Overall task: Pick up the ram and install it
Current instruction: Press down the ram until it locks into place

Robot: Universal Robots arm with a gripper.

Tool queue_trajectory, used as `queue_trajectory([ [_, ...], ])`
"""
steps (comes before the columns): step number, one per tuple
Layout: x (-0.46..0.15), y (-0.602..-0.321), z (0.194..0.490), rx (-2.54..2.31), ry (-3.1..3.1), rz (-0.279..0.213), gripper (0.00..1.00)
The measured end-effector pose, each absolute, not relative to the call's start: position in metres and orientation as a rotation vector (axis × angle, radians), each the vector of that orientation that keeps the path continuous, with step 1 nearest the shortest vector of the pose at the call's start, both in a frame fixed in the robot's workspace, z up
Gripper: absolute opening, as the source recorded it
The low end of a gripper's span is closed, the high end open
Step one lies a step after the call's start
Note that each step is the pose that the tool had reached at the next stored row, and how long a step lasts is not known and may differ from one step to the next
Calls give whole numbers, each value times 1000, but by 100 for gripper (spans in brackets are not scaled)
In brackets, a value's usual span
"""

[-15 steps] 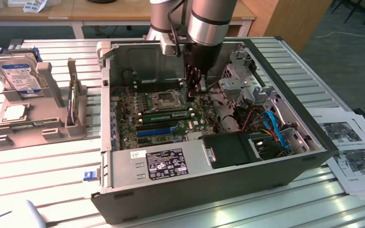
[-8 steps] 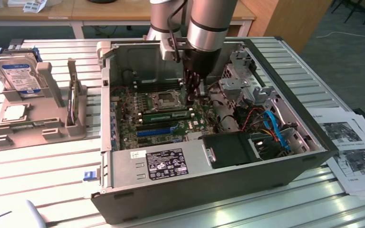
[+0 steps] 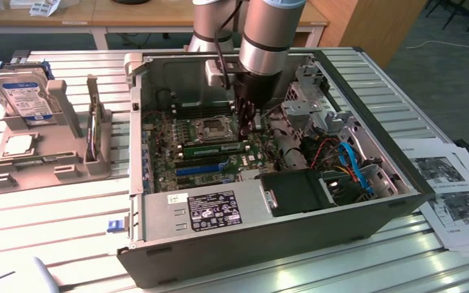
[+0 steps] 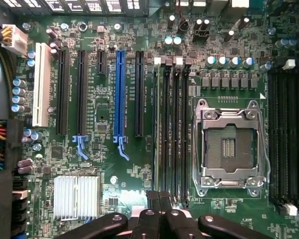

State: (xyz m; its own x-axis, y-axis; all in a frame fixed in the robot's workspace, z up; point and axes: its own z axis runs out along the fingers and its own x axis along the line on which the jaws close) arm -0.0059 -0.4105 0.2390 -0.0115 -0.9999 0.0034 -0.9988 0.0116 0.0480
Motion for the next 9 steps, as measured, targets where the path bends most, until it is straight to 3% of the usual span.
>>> queue_trajectory([
  [9,-3,-411,235,2183,-2208,-49,10],
])
